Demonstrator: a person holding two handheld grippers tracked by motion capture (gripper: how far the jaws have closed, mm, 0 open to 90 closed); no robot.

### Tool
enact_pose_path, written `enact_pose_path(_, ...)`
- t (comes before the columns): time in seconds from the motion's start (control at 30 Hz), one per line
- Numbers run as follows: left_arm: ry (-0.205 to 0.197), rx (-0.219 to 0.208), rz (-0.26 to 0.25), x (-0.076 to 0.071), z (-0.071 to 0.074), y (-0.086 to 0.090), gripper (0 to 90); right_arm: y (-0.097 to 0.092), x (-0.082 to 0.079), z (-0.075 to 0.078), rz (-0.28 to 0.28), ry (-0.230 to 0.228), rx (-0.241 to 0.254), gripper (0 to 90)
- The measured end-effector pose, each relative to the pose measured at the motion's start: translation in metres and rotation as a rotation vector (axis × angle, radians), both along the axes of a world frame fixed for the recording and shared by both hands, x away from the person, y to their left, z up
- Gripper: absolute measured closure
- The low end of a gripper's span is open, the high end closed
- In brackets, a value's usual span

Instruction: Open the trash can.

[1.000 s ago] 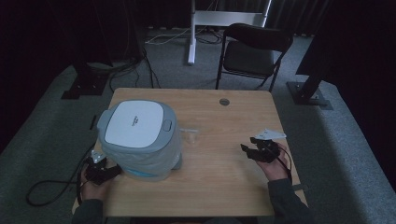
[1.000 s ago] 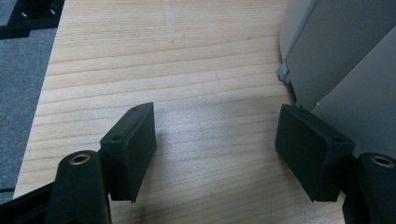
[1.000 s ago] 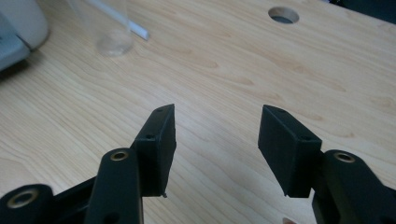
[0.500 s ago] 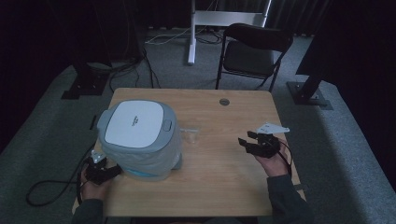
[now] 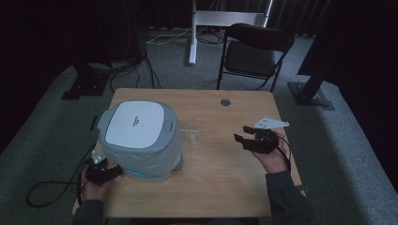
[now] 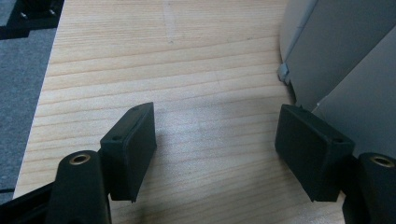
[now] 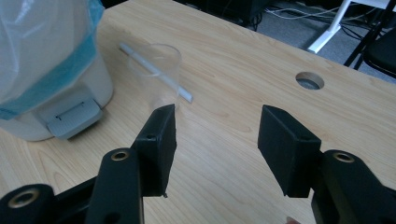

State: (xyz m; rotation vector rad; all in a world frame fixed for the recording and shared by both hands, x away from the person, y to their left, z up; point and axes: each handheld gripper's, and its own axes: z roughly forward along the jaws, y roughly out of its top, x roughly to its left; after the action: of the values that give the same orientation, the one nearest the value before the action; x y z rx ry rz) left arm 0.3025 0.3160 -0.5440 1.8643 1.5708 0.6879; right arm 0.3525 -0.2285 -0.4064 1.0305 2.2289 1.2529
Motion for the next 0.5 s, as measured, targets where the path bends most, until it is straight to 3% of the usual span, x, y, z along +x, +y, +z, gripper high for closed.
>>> enact_pose_path(0.3,0.000,-0.001,0.001,0.0000,0.0000,-0.0001,29.6,-0.0008,-0.0011,0.0040,0.016,0.004,0.014,51.4)
enact_pose_path(0.5,0.000,0.000,0.000,0.0000,0.0000,0.0000,29.5,0.0036,-0.0015,0.0087,0.032,0.002,-0.004,55.1)
